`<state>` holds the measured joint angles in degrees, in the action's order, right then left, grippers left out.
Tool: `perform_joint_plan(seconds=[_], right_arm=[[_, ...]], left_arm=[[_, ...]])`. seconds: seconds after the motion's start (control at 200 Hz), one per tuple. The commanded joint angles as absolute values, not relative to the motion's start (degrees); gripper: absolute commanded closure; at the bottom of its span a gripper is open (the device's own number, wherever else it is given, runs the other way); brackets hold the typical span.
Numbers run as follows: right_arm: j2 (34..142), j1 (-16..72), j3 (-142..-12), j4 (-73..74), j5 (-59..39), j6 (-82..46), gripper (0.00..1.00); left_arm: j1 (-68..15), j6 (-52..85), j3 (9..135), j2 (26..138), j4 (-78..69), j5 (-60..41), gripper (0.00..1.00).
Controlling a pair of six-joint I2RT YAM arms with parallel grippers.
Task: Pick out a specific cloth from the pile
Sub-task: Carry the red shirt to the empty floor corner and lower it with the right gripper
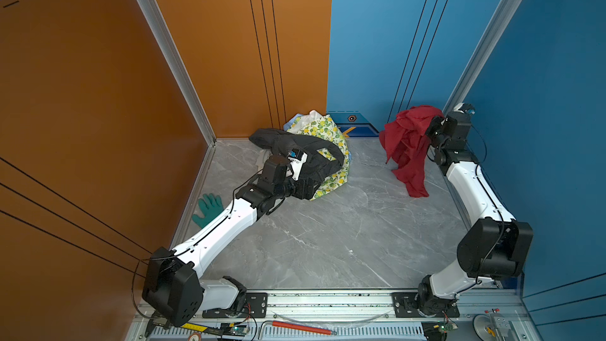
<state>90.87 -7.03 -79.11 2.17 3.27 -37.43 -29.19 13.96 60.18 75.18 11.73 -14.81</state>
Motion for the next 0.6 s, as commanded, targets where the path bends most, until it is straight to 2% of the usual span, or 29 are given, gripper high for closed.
perform_joint_plan(seconds=[0.0, 0.265, 0.596], right_arm=[[86.7, -8.7, -74.1, 5.5, 7.8, -38.9, 1.00], [85.0, -10.3, -67.3, -6.3, 11.7, -34.4, 1.00], [95.0, -7.3, -69.3, -20.3, 14.2, -31.9, 1.00]], left_arm=[[-29.5, 13.9, 59.4, 73.3, 11.3, -15.1, 0.16], [-29.1, 14.1, 59.4, 74.0, 11.3, -14.3, 0.17], [-28.8, 14.1, 57.7, 75.3, 11.3, -13.8, 0.18]])
